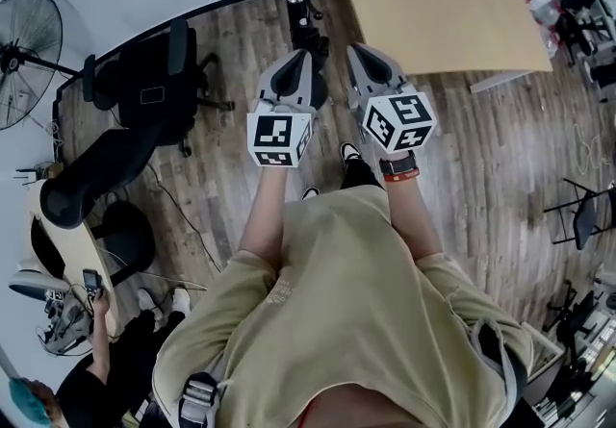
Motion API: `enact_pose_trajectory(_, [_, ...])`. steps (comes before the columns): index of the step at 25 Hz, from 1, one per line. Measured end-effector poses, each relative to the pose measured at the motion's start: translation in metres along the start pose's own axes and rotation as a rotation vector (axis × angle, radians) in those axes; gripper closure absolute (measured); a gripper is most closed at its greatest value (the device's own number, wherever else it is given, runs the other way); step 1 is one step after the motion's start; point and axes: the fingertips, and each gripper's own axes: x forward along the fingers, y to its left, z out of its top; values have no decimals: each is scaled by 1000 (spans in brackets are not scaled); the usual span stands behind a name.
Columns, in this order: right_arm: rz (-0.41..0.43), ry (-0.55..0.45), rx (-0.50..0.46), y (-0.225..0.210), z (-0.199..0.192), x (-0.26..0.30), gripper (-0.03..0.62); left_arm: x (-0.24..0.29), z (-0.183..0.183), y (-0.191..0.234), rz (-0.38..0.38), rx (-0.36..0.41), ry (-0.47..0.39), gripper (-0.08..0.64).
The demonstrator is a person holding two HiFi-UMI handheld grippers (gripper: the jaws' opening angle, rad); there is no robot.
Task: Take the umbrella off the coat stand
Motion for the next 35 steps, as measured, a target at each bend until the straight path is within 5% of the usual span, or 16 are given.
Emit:
enact_pose_trajectory(16, [183, 103, -11, -43, -16, 63, 591, 46, -13, 29, 182, 3, 32, 535])
enact_pose_trajectory(35, [362, 252, -8, -89, -96, 86, 569, 75, -44, 23, 261, 16, 78, 535])
